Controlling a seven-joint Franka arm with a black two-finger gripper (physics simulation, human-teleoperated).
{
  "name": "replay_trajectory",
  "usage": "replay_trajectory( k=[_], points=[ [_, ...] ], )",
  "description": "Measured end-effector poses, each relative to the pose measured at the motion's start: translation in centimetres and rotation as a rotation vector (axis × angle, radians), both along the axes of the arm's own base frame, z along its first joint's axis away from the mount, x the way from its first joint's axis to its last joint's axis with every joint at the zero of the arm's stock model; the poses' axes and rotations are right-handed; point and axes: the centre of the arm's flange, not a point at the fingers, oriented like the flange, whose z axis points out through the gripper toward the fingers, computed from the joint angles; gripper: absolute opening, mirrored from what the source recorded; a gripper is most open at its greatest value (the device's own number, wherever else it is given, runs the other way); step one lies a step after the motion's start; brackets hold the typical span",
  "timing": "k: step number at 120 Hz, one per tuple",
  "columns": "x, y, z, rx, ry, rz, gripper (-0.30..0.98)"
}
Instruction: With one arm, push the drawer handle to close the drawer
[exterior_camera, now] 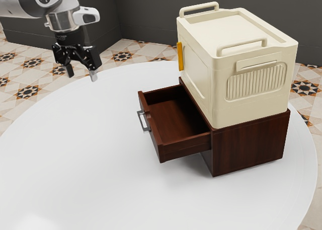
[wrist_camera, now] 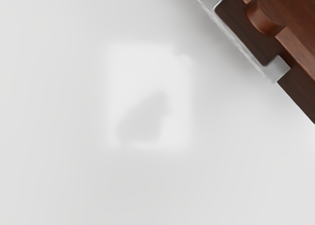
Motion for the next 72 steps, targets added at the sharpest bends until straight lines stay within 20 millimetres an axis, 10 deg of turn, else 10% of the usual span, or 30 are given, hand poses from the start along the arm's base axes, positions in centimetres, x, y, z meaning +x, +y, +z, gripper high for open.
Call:
replay_trajectory(
  k=[10, 30, 72],
  points=[
    [-0.8, 0.1, -0.8, -0.002, 0.009, -0.001, 0.69],
    [-5.5, 0.3, -8.9, 0.026, 0.085, -0.025, 0.68],
    [-2.3, -5.2, -15.1, 0.088, -0.04, -0.411, 0.38]
  ],
)
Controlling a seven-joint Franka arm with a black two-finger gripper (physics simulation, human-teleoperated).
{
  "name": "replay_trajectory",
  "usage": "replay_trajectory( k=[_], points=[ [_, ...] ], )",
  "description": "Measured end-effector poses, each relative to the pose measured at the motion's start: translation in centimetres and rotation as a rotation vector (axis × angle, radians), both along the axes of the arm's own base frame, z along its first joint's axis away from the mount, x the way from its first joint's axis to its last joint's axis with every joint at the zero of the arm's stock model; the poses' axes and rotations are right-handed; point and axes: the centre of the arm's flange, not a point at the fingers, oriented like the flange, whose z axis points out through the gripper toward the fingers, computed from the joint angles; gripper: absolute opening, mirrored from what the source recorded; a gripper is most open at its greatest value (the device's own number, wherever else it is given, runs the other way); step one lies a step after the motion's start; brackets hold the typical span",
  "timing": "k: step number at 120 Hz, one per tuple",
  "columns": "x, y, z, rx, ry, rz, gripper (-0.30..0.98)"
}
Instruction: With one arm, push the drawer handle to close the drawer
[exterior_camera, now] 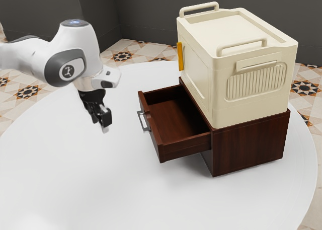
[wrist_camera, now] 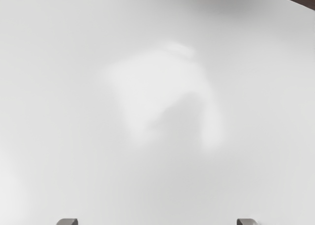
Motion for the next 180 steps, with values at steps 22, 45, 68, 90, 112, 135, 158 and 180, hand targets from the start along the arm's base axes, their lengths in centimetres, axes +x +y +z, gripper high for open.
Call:
replay_trajectory(
  k=[22, 45, 68, 90, 112, 135, 158, 180],
  points=[
    [2.2, -1.7, -3.2, 0.003, -0.025, -0.102, 0.21],
    [5.6, -1.7, -4.8, 0.024, -0.115, -0.182, 0.15],
    [7.1, -2.0, -5.7, 0.032, -0.188, -0.248, 0.07],
    [8.8, -2.9, -6.1, 0.028, -0.224, -0.288, 0.02],
    [10.1, -3.9, -6.6, 0.02, -0.244, -0.316, 0.0],
    [11.8, -6.8, -6.8, -0.004, -0.267, -0.361, 0.0],
    [13.4, -8.4, -7.1, -0.017, -0.284, -0.381, 0.0],
    [15.3, -10.7, -7.6, -0.034, -0.302, -0.406, 0.01]
  ],
)
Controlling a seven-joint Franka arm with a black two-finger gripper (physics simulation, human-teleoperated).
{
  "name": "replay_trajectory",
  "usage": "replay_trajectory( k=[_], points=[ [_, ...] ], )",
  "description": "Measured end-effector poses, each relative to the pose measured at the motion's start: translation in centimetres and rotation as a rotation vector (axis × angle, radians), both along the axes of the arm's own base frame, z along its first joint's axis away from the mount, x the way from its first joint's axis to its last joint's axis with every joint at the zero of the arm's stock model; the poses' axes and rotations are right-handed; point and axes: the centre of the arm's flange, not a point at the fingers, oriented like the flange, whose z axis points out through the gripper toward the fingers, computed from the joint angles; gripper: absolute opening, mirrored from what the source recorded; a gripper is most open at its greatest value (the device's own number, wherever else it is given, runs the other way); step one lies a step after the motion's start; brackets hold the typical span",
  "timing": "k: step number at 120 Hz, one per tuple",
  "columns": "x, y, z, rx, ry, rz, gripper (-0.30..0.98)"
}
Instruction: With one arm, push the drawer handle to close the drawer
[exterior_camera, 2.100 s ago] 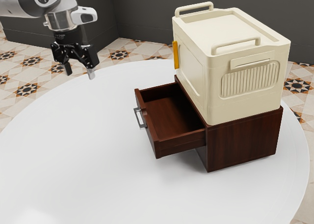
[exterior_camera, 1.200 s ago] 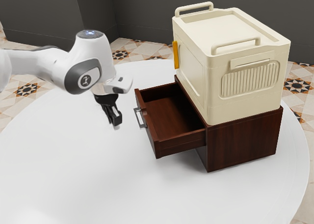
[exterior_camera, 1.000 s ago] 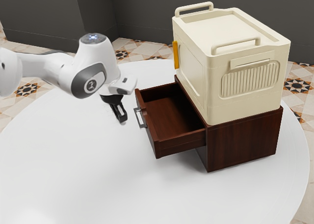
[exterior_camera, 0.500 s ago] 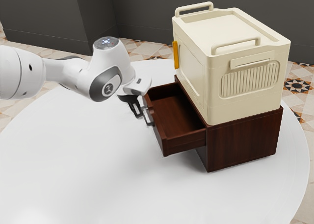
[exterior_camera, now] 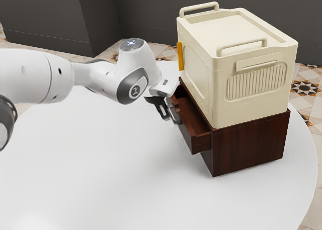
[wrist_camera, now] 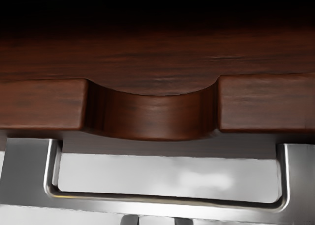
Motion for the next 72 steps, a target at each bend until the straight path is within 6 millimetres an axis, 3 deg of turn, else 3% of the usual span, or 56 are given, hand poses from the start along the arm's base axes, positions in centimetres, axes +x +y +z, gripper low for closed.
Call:
replay_trajectory(
  k=[39, 72],
  points=[
    [2.5, -2.9, -0.7, -0.032, -0.033, -0.03, 0.02],
    [3.4, -3.3, -1.1, -0.055, -0.062, -0.029, 0.03]
  ],
)
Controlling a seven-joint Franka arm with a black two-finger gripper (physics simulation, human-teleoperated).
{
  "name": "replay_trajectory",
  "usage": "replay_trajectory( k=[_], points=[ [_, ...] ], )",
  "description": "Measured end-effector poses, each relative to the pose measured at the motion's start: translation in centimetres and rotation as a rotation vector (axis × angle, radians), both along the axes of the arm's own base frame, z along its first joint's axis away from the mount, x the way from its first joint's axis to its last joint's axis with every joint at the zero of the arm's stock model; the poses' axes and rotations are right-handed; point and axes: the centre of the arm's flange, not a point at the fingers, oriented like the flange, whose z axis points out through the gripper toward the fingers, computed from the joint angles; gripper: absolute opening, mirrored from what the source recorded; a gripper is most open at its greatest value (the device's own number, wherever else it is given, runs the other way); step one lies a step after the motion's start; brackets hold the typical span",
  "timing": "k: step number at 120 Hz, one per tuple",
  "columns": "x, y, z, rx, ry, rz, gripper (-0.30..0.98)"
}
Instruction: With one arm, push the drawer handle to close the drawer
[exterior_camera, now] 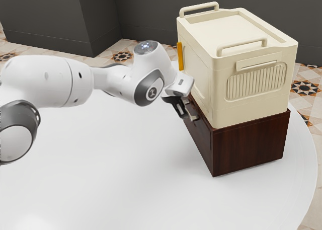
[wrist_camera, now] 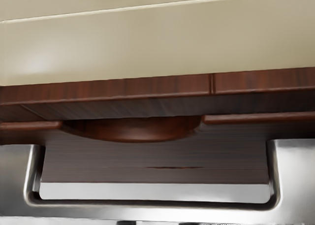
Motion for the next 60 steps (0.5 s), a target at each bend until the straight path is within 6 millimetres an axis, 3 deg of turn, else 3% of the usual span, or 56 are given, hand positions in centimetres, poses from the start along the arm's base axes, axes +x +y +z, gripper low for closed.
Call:
replay_trajectory(
  k=[16, 24, 34, 45, 60],
  points=[
    [0.0, 0.3, 0.1, -0.003, -0.005, 0.005, 0.06],
    [-3.2, 1.4, 1.4, -0.022, 0.023, 0.018, 0.07],
    [-8.1, 6.1, 4.0, -0.053, 0.073, 0.092, 0.09],
    [-10.8, 11.8, 11.3, -0.113, 0.111, 0.227, 0.25],
    [-11.2, 19.0, 26.4, -0.191, 0.091, 0.395, 0.44]
  ],
)
